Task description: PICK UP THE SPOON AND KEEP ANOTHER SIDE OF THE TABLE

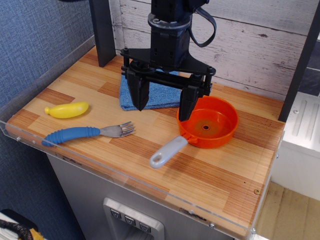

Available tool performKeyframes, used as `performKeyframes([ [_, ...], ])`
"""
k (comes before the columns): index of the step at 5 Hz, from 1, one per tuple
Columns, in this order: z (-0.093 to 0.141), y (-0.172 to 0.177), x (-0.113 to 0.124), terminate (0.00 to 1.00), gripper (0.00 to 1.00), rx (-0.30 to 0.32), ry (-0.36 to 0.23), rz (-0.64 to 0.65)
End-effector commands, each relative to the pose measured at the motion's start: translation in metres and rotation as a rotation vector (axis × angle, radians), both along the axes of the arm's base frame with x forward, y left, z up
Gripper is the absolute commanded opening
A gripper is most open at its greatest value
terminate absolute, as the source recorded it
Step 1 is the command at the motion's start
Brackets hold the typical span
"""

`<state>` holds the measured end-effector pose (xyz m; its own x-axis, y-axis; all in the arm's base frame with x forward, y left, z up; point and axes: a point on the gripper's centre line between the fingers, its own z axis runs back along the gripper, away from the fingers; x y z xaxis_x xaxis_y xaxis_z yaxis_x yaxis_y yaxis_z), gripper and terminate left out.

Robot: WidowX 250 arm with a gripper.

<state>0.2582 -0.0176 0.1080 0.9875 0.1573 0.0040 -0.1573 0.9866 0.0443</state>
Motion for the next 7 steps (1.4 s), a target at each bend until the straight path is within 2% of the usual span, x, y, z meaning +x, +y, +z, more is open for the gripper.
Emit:
performKeyframes([
  [1,0.000,0.000,0.000,0.00,1.00,0.000,0.000,0.000],
  [2,-0.001,0.034,0.000,0.00,1.00,0.053,0.019,-0.118],
  [3,-0.005,0.076,0.004,0.00,1.00,0.065,0.017,-0.271],
  [4,-0.010,0.110,0.012,0.00,1.00,0.074,-0.012,-0.445],
  [5,-0.024,0.126,0.021,0.00,1.00,0.083,-0.027,-0.640],
  [6,-0.039,0.138,0.020,0.00,1.00,0.105,-0.078,-0.736],
  [7,-0.049,0.140,0.013,0.00,1.00,0.109,-0.062,-0.832],
])
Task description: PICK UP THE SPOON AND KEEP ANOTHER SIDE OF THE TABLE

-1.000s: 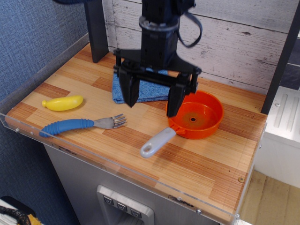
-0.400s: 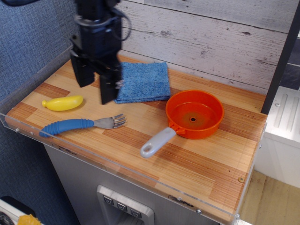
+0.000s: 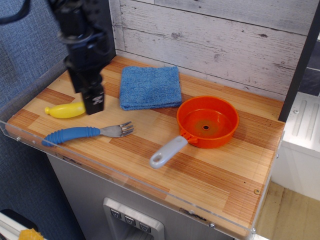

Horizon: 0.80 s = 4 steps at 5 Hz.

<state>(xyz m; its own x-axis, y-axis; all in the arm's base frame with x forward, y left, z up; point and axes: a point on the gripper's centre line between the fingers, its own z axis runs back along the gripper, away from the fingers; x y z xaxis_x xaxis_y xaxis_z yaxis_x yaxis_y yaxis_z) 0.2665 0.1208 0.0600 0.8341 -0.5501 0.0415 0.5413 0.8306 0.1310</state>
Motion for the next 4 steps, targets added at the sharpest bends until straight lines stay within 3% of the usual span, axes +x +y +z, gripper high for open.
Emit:
performKeyframes([
  [1,-0.006,0.001,-0.003,0.00,1.00,0.053,0.018,-0.147],
  [2,-0.009,0.003,-0.009,0.00,1.00,0.062,0.039,-0.154],
  [3,-0.022,-0.002,-0.011,0.00,1.00,0.125,0.055,-0.152],
  [4,-0.030,-0.004,-0.009,0.00,1.00,0.102,0.052,-0.148],
])
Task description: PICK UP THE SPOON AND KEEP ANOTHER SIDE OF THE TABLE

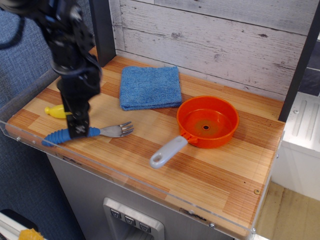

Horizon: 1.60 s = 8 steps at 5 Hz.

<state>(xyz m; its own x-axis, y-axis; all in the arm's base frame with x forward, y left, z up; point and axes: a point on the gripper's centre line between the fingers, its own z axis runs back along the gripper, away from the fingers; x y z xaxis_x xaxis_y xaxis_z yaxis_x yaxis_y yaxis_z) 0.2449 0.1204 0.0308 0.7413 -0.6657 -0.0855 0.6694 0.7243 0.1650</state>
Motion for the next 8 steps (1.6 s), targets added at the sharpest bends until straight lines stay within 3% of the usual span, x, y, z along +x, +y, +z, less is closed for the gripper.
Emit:
performKeyframes([
  [1,-0.005,-0.003,0.013,0.00,1.00,-0.022,-0.032,0.008],
  [2,-0.008,-0.001,0.014,0.00,1.00,-0.030,-0.028,0.031],
  [3,-0.011,0.000,0.013,0.00,0.00,-0.042,-0.021,0.045],
  [4,-0.015,0.002,0.012,0.00,0.00,-0.063,-0.005,0.101],
  [5,-0.011,0.000,0.011,0.00,0.00,-0.036,0.005,0.099],
  [6,0.005,0.002,0.013,0.00,0.00,-0.017,-0.001,0.150],
  [7,0.037,0.002,0.015,0.00,0.00,-0.023,-0.041,0.192],
  [8,0.063,-0.001,0.019,0.00,0.00,0.025,-0.067,0.214],
])
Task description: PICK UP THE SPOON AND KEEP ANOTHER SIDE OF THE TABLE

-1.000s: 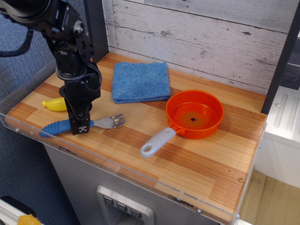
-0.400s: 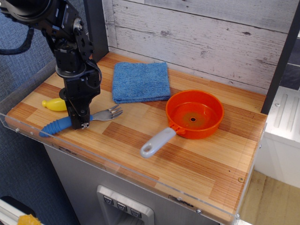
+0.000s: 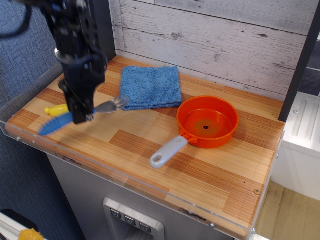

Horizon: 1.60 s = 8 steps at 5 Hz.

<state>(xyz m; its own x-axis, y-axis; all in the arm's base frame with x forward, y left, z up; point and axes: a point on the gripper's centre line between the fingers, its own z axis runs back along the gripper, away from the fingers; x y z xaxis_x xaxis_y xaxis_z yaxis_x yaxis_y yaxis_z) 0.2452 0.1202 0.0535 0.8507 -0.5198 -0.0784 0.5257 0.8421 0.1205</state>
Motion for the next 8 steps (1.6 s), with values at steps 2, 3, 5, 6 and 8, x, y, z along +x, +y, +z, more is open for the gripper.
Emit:
performKeyframes([
  [2,0.082,-0.043,0.049,0.00,0.00,0.075,-0.204,-0.134],
  [3,0.090,-0.061,0.062,0.00,0.00,0.012,-0.228,-0.257],
  [5,0.083,-0.109,0.102,0.00,0.00,-0.021,-0.253,-0.471],
  [6,0.078,-0.137,0.109,0.00,0.00,-0.008,-0.298,-0.571],
  [8,0.064,-0.166,0.136,0.00,0.00,-0.044,-0.300,-0.667],
])
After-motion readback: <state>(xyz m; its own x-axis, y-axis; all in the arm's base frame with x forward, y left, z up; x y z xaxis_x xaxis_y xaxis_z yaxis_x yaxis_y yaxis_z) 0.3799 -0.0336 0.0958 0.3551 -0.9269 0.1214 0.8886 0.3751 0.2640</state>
